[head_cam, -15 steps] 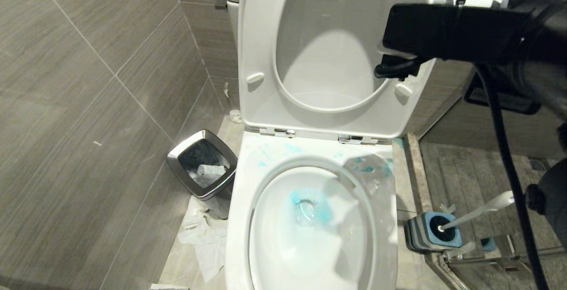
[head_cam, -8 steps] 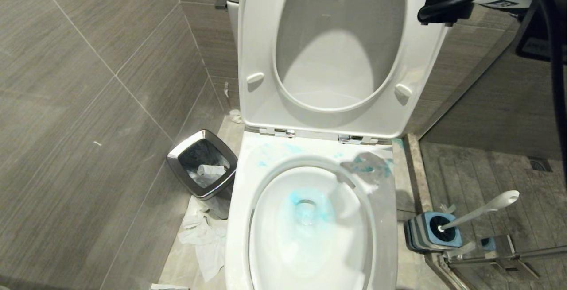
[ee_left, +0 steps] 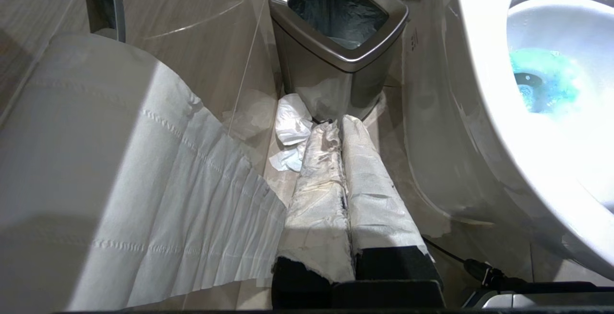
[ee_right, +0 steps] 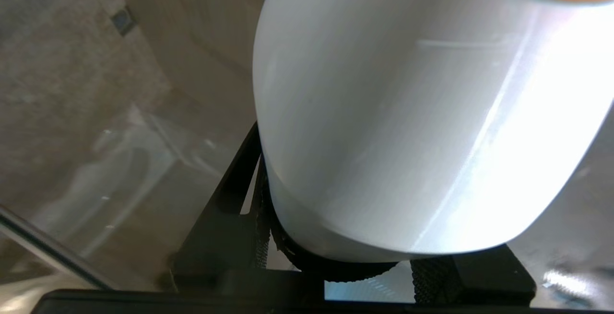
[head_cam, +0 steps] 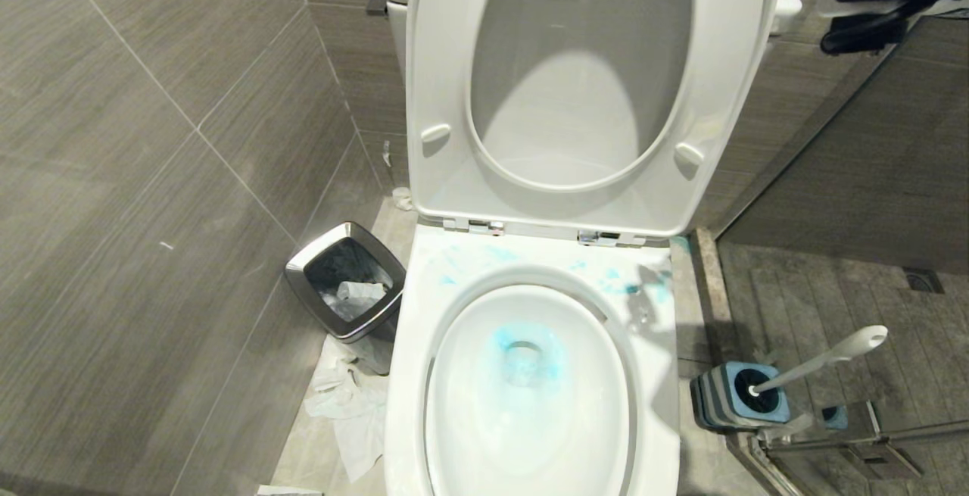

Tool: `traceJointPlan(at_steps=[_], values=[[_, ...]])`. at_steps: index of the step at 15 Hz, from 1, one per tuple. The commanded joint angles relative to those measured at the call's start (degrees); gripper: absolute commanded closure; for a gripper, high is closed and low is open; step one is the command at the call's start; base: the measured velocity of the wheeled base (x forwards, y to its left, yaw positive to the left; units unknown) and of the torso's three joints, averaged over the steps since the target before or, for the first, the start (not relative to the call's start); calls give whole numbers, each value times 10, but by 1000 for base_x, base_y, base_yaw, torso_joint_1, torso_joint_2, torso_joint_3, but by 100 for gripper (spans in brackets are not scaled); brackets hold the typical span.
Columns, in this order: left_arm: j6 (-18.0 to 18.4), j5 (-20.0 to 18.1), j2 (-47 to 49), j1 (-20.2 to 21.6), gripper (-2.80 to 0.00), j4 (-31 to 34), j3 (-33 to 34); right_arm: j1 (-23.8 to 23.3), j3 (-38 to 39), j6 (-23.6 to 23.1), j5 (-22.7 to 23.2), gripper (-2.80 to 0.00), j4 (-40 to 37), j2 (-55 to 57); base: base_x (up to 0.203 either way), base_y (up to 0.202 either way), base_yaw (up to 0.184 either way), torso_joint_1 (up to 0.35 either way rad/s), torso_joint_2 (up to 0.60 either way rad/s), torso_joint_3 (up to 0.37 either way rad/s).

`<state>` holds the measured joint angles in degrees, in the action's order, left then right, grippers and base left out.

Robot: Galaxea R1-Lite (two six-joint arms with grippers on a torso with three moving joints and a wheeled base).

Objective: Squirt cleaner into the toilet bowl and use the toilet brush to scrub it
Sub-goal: Place the cleaning agent on the floor

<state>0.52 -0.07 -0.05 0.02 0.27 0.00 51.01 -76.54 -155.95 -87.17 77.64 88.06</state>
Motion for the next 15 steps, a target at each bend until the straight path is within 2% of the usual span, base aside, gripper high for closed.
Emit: traceJointPlan(at_steps=[1,3,4,5,7,8,10,12,13,15], values=[[0,0,0,0,0,0,1,-5,5,-8,-5,0,57,-9,0,0,0,0,0,0],[0,0,0,0,0,0,1,-12,18,-6,-5,0,95,0,0,0,0,0,0,0],[0,0,0,0,0,0,1,-28,33,-13,-5,0,69,-18,0,0,0,0,0,0],[0,0,0,1,0,0,1,-42,41,-16,-5,0,-1,-43,0,0,0,0,0,0],[0,0,0,0,0,0,1,-74,50,-19,-5,0,-209,-93,0,0,0,0,0,0],[0,0,0,0,0,0,1,-95,56,-21,-5,0,-277,-112,0,0,0,0,0,0],[0,0,0,0,0,0,1,-101,63,-19,-5,0,-291,-105,0,0,0,0,0,0],[0,0,0,1,0,0,1,-83,62,45,-5,0,-249,-68,0,0,0,0,0,0],[0,0,0,1,0,0,1,-83,56,93,-5,0,-235,-47,0,0,0,0,0,0],[0,0,0,1,0,0,1,-118,11,204,-5,0,-225,-5,0,0,0,0,0,0]])
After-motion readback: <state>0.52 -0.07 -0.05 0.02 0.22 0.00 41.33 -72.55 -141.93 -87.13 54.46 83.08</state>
